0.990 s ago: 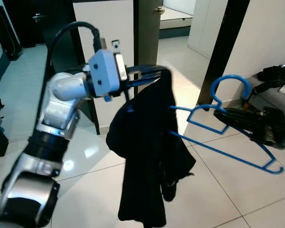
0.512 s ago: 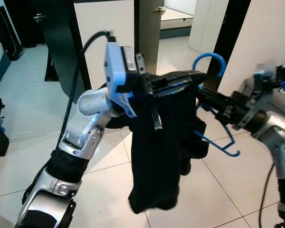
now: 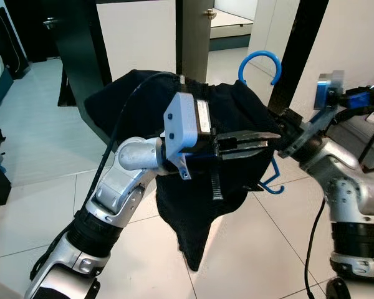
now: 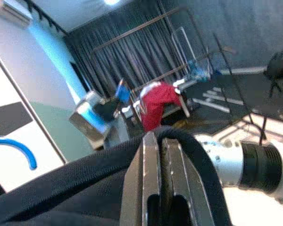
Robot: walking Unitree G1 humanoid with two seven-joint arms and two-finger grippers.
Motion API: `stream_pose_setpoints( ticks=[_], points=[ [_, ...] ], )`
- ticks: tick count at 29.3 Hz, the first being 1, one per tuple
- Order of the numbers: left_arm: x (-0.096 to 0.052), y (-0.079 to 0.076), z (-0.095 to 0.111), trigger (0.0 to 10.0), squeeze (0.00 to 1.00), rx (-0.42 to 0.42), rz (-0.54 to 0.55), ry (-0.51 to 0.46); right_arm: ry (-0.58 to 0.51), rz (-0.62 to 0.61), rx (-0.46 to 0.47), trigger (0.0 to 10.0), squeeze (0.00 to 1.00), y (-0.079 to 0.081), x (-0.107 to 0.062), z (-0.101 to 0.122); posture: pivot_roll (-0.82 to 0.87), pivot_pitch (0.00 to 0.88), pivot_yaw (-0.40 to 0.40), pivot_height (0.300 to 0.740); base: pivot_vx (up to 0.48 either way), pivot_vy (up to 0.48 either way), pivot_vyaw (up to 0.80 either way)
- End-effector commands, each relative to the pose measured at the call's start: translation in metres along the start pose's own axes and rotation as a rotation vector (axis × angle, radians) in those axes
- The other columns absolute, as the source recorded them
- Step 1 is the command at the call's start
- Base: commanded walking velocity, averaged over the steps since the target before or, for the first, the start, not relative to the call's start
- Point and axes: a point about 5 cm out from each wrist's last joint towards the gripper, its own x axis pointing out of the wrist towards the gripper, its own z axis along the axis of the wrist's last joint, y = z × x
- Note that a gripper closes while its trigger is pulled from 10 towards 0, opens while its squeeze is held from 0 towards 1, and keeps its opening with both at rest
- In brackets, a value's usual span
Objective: Hang hanger
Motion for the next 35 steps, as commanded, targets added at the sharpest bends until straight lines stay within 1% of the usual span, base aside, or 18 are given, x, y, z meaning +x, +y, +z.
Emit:
stream_pose_setpoints(
  ticks=[1,3,4,8,11,12,16,17,18,20,24,27,29,31,32,33,34,35],
  points=[
    [0.012,-0.013,0.004,10.0,0.00,-0.008,-0.065,-0.042,-0.045,-0.020,0.021,10.0,0.00,0.002,0.010,0.001,0.00,0.000,0.000,0.740,0.000,0.000,0.00],
    [0.012,-0.013,0.004,10.0,0.00,-0.008,-0.065,-0.042,-0.045,-0.020,0.021,10.0,0.00,0.002,0.010,0.001,0.00,0.000,0.000,0.740,0.000,0.000,0.00],
    [0.012,-0.013,0.003,10.0,0.00,-0.006,-0.045,-0.041,-0.061,0.011,0.040,10.0,0.00,0.007,0.014,0.000,0.00,0.000,-0.004,0.740,0.000,0.000,0.00],
    [0.011,-0.013,0.003,10.0,0.00,-0.004,-0.032,-0.038,-0.073,0.023,0.052,10.0,0.00,0.010,0.016,0.000,0.00,0.000,-0.007,0.740,0.000,0.000,0.00],
    [0.001,-0.018,-0.008,10.0,0.00,-0.005,-0.025,0.066,-0.160,0.014,0.112,10.0,0.00,0.006,0.019,0.008,0.01,0.000,-0.013,0.740,0.000,0.000,0.00],
    [-0.002,-0.019,-0.011,10.0,0.03,-0.015,-0.021,0.091,-0.172,0.018,0.120,10.0,0.00,0.006,0.020,0.009,0.02,0.000,-0.015,0.740,0.000,0.000,0.00],
    [-0.002,-0.019,-0.011,10.0,0.03,-0.015,-0.021,0.091,-0.172,0.018,0.120,10.0,0.00,0.006,0.020,0.009,0.02,0.000,-0.015,0.740,0.000,0.000,0.00],
    [-0.004,-0.023,-0.013,10.0,1.00,-0.038,-0.028,0.106,-0.183,0.022,0.126,10.0,0.00,0.006,0.021,0.010,0.02,0.000,-0.017,0.740,0.000,0.000,0.00],
    [-0.005,-0.029,-0.014,10.0,1.00,-0.058,-0.044,0.117,-0.204,0.021,0.136,10.0,0.00,0.005,0.021,0.013,0.02,0.000,-0.017,0.740,0.000,0.000,0.00],
    [-0.007,-0.031,-0.013,10.0,1.00,-0.063,-0.044,0.122,-0.217,0.022,0.139,10.0,0.00,0.004,0.021,0.015,0.02,0.000,-0.018,0.740,0.000,0.000,0.00],
    [-0.011,-0.023,-0.006,10.0,1.00,-0.050,-0.004,0.107,-0.224,0.032,0.138,10.0,0.00,0.003,0.020,0.016,0.02,0.000,-0.018,0.740,0.000,0.000,0.00],
    [-0.026,0.019,0.024,10.0,1.00,0.038,0.181,0.019,-0.203,0.075,0.131,10.0,0.00,0.002,0.011,0.017,0.03,0.000,-0.024,0.740,0.000,0.000,0.00],
    [-0.026,0.019,0.024,10.0,1.00,0.038,0.181,0.019,-0.203,0.075,0.131,10.0,0.00,0.002,0.011,0.017,0.03,0.000,-0.024,0.740,0.000,0.000,0.00],
    [-0.034,0.036,0.039,10.0,1.00,0.102,0.257,-0.010,-0.190,0.108,0.124,10.0,0.00,0.003,0.006,0.017,0.02,0.000,-0.020,0.740,0.000,0.000,0.00],
    [-0.034,0.036,0.039,10.0,1.00,0.102,0.257,-0.010,-0.190,0.108,0.124,10.0,0.00,0.003,0.006,0.017,0.02,0.000,-0.020,0.740,0.000,0.000,0.00],
    [-0.040,0.047,0.047,10.0,1.00,0.168,0.299,0.001,-0.178,0.135,0.114,10.0,0.00,0.005,0.002,0.018,0.02,0.000,-0.018,0.740,0.000,0.000,0.00],
    [-0.040,0.047,0.047,10.0,1.00,0.168,0.299,0.001,-0.178,0.135,0.114,10.0,0.00,0.005,0.002,0.018,0.02,0.000,-0.018,0.740,0.000,0.000,0.00],
    [-0.046,0.059,0.057,10.0,1.00,0.248,0.344,0.013,-0.158,0.158,0.097,10.0,0.00,0.005,-0.003,0.018,0.02,0.000,-0.018,0.740,0.000,0.000,0.00]
  ],
)
